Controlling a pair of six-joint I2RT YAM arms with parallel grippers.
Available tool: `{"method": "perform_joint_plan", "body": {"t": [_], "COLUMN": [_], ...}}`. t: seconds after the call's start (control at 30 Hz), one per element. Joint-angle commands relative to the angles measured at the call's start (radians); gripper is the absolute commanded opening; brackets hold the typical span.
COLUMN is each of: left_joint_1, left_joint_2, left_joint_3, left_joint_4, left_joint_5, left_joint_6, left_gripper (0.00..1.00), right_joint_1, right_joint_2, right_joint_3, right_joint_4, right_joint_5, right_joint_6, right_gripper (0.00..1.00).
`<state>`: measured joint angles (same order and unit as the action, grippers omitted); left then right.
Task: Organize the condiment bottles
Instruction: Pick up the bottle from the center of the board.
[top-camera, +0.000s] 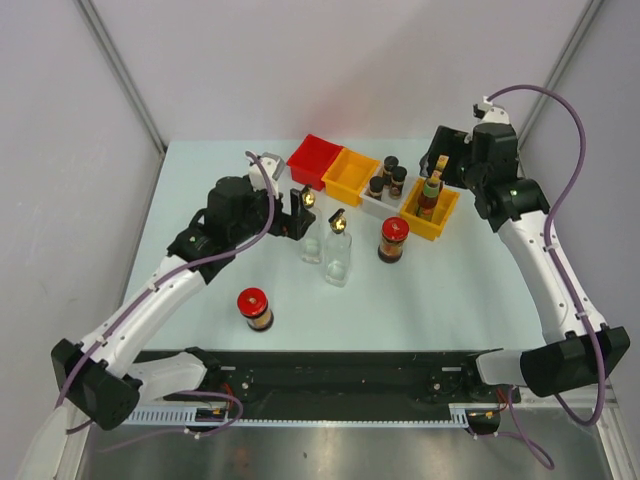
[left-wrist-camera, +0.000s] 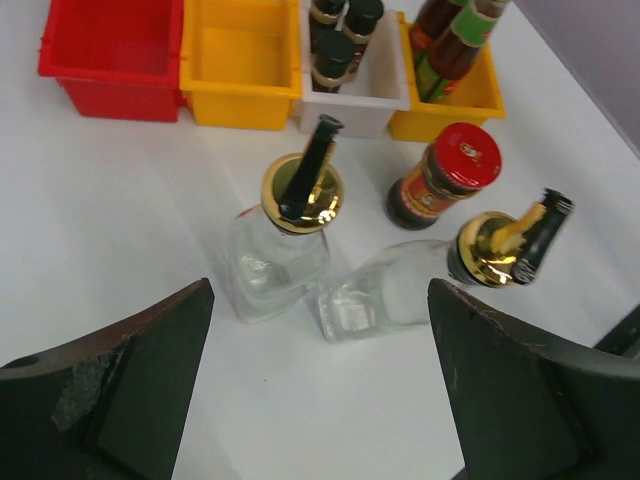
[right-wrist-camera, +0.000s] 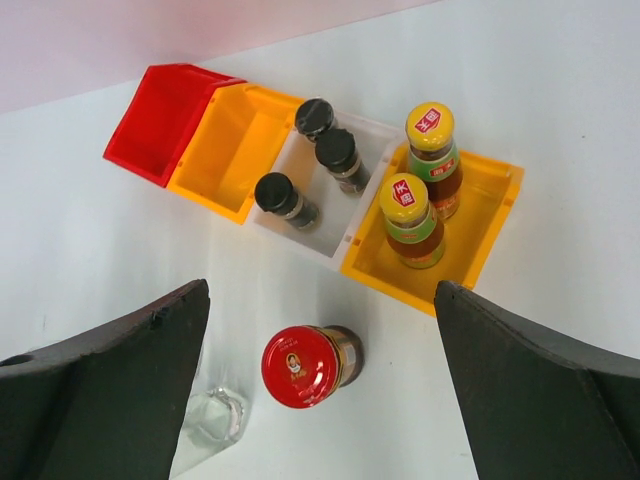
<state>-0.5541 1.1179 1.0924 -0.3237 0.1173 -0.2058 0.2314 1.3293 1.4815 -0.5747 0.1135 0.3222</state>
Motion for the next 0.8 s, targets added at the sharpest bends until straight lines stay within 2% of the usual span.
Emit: {"method": "perform_joint_plan", "body": {"t": [0.0, 0.4, 0.57, 0.77], "left_joint_1": [-0.004, -0.004, -0.004, -0.006], "left_joint_2": [0.023, 0.137, 0.141, 0.161], "left_joint_3": [0.055, 0.069, 0.021, 0.009], "left_joint_4": [0.06, 0.138, 0.23, 0.255], "left_joint_5": [-0.111, -0.088, -0.114, -0.111], "left_joint_6": [-0.03, -0.066, -0.081, -0.083], "left_gripper": [0.91, 0.78, 0.74, 0.69], "right_joint_1": [-0.004, -0.006, -0.007, -0.009], "right_joint_2": [-0.048, -0.085, -0.093, -0.104], "right_joint_3": [-0.023, -0.07, -0.079, -0.086], "right_joint_4": [-0.011, -0.019, -0.019, -0.02], "right_joint_5": [-0.04, -0.035, -0.032, -0.023], "right_joint_6": [0.008, 0.005, 0.003, 0.001], "right_gripper": [1.0, 1.0, 1.0, 1.0]}}
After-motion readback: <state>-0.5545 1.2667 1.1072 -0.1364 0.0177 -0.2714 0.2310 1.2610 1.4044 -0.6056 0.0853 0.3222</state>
